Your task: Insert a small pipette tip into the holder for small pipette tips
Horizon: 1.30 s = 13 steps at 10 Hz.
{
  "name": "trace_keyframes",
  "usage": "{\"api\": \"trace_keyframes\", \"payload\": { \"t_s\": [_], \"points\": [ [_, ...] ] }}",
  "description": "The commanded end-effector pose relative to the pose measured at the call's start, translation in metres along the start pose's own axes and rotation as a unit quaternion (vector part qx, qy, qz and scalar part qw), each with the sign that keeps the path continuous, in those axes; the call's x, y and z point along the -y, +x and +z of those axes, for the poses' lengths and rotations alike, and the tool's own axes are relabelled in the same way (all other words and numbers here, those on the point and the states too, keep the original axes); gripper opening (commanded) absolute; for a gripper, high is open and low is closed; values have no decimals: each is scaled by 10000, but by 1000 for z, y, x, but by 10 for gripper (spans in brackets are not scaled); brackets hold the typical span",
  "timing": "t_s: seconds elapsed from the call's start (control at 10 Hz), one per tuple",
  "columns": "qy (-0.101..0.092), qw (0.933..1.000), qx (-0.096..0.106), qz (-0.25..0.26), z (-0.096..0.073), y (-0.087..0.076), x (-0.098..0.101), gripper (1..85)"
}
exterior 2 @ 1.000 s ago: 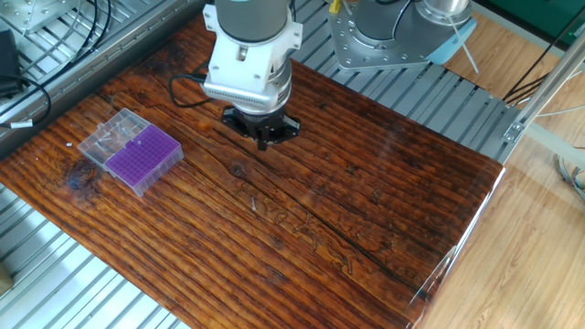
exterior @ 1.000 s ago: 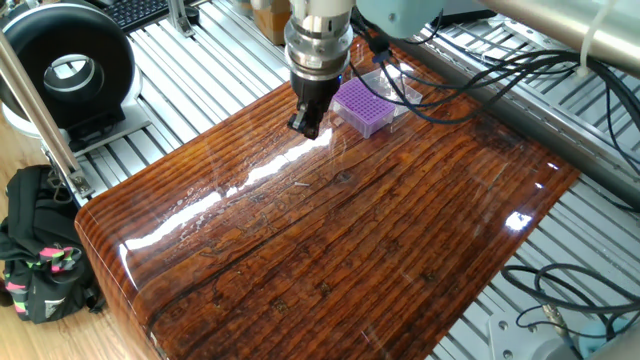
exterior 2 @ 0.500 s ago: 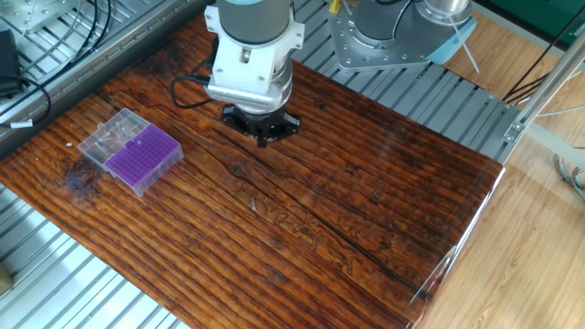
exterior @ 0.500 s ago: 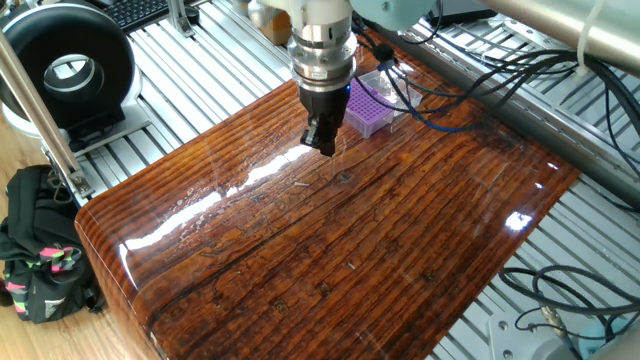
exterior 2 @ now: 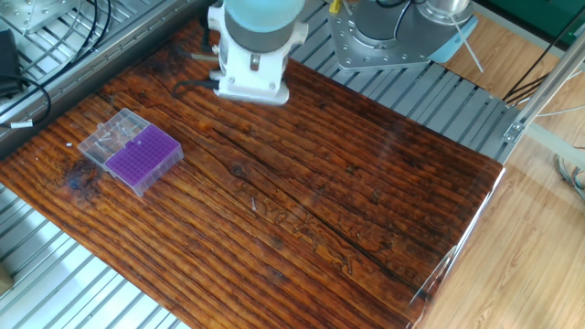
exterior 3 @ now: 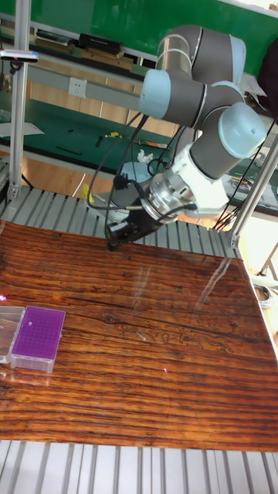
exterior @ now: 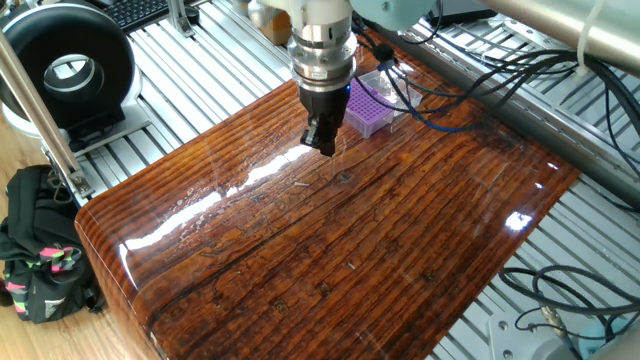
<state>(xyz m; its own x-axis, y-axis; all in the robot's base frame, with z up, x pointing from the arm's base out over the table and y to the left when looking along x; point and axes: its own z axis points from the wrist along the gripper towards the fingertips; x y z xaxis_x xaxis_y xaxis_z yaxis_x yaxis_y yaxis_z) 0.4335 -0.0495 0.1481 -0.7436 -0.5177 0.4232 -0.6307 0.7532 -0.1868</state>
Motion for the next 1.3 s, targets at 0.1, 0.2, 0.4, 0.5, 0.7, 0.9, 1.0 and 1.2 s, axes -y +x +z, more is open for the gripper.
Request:
{"api": "trace_keyframes", "payload": {
  "t_s": [0.1,0.2,0.4,0.5,0.7,0.9,1.0,1.2],
  "points": [
    [53,9994,147,-305,22,-31,17,10],
    [-55,9995,140,-268,21,-50,12,10],
    [-120,9998,33,-133,1,-72,5,10],
    [-274,9996,14,-113,-6,-82,-7,10],
    [-706,9975,78,-12,-9,-107,-36,10],
    [-579,9978,95,306,-14,-140,-43,10],
    [-347,9990,83,275,-20,-156,-39,10],
    [-440,9978,438,224,-16,-184,-42,10]
  ]
}}
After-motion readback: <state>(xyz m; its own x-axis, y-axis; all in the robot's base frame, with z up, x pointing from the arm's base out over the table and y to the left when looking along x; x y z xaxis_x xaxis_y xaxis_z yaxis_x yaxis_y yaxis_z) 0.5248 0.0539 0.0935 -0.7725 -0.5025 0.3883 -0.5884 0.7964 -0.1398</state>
